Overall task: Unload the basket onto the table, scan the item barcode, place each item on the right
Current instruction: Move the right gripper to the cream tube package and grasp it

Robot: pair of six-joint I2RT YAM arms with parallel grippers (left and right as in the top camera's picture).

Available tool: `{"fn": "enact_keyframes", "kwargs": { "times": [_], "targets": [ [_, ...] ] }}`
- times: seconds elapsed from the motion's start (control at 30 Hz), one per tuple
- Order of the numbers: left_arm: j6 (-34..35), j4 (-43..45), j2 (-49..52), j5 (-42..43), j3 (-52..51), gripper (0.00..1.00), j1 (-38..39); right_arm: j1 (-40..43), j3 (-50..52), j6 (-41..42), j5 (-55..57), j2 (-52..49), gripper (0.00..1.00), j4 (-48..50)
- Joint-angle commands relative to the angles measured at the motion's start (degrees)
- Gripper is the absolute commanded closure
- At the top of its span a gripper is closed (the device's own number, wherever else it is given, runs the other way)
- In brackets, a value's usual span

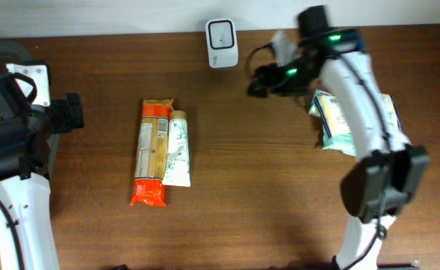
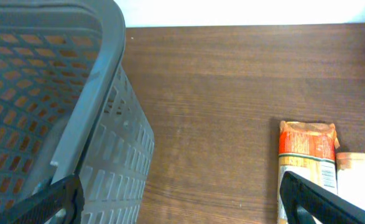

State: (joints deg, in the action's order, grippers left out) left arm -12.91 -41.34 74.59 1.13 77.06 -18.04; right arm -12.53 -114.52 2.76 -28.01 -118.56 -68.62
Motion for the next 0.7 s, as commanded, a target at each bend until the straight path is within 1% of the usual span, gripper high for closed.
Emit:
{"fn": "enact_keyframes", "kwargs": {
  "times": [0.0, 0.13, 0.17, 0.2, 0.27, 0.33, 0.37, 0.5, 0.6, 0.67],
  "targets": [
    [-0.90, 0.04, -0.07, 0.61, 0.57, 0.01, -0.24, -9.05, 0.85, 3.19, -1.99, -7.08, 0.31, 4.46],
    [-0.90, 0.04, -0.07, 0.61, 0.57, 0.01, -0.24, -16.11, 0.85, 11.65, -2.01, -12.28, 0.37, 13.03],
    [-0.90, 0.04, -0.07, 0.61, 0.57, 0.01, -0.24, -18.08, 0.85, 12.83, -1.99, -13.42, 0.40, 15.65],
    [-0.90, 0.04, -0.07, 0.61, 0.57, 0.01, -0.24, -19.32, 0.85, 13.90, -1.53, -14.05, 0.45, 16.74],
    [-0.90, 0.02, -0.07, 0.59, 0.57, 0.01, -0.24, -20.79, 0.85, 15.89, 0.20, -15.13, 0.46, 17.46],
    [-0.90, 0.04, -0.07, 0.61, 0.57, 0.01, -0.24, -21.59, 0.87, 16.41, 0.17, -16.17, 0.47, 17.46],
    [-0.90, 0.04, -0.07, 0.61, 0.57, 0.01, -0.24, -22.01, 0.98, 17.14, 0.17, -17.07, 0.50, 17.46],
    [-0.90, 0.04, -0.07, 0.61, 0.57, 0.01, -0.24, -23.06, 3.34, 17.68, 0.22, -17.94, 0.55, 17.51],
    [-0.90, 0.02, -0.07, 0.61, 0.57, 0.01, -0.24, -23.10, 6.45, 17.70, 0.59, -18.05, 0.56, 18.95],
    [-0.90, 0.04, -0.07, 0.61, 0.57, 0.01, -0.24, -23.17, 8.50, 17.70, 0.07, -18.05, 0.56, 21.84]
  ]
}}
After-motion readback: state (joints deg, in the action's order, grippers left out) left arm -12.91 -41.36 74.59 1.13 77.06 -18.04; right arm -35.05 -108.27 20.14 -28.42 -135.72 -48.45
